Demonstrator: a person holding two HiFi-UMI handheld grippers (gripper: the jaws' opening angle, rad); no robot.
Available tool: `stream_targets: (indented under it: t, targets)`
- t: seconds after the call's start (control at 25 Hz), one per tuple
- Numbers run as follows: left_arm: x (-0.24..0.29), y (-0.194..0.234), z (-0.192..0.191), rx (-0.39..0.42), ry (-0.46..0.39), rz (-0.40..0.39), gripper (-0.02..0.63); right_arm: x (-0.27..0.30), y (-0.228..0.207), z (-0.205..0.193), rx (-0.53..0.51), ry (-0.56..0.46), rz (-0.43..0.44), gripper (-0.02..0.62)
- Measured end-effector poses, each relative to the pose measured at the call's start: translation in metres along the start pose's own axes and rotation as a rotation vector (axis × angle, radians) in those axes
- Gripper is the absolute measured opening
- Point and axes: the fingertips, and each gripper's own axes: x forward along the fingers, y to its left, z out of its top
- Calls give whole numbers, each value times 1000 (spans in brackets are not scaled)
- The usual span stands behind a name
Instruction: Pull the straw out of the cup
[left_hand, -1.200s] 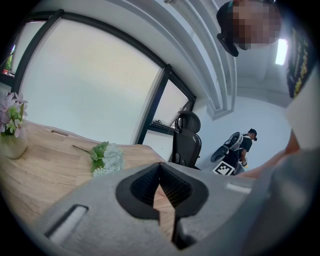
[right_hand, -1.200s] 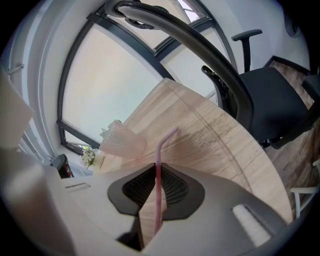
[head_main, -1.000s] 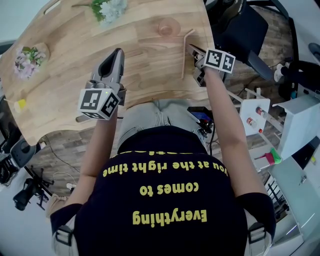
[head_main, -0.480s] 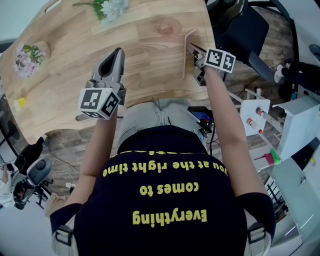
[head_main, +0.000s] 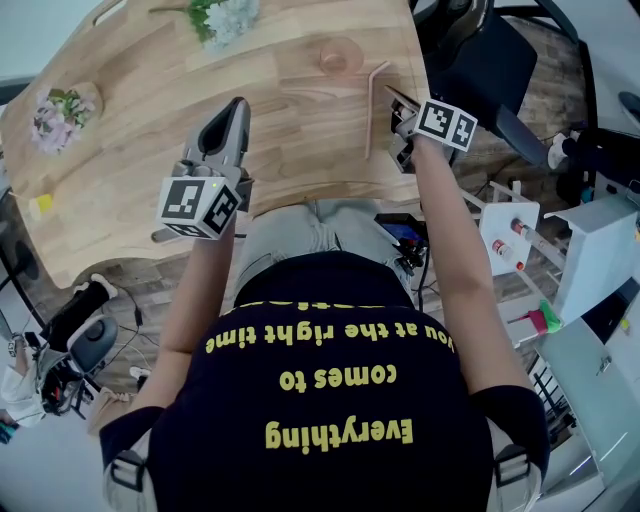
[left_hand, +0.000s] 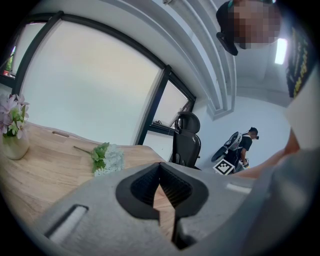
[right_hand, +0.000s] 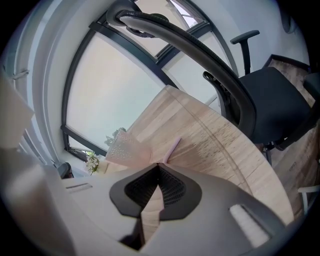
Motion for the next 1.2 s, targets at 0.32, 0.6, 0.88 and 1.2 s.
stream_targets:
  t: [0.32, 0.6, 0.88, 1.2]
  targets:
    - [-7, -3, 5, 10, -15, 11, 2, -25, 15, 30, -29, -139, 66, 8]
    - [-16, -4, 11, 20, -32, 26, 2, -75, 48, 83, -27, -417, 228, 6]
    - [-26, -4, 22, 34, -64, 42, 2, -126, 90, 114, -29, -633, 421, 6]
    - [-38, -4, 34, 45, -108, 65, 2, -178, 149, 135, -184, -769, 571, 6]
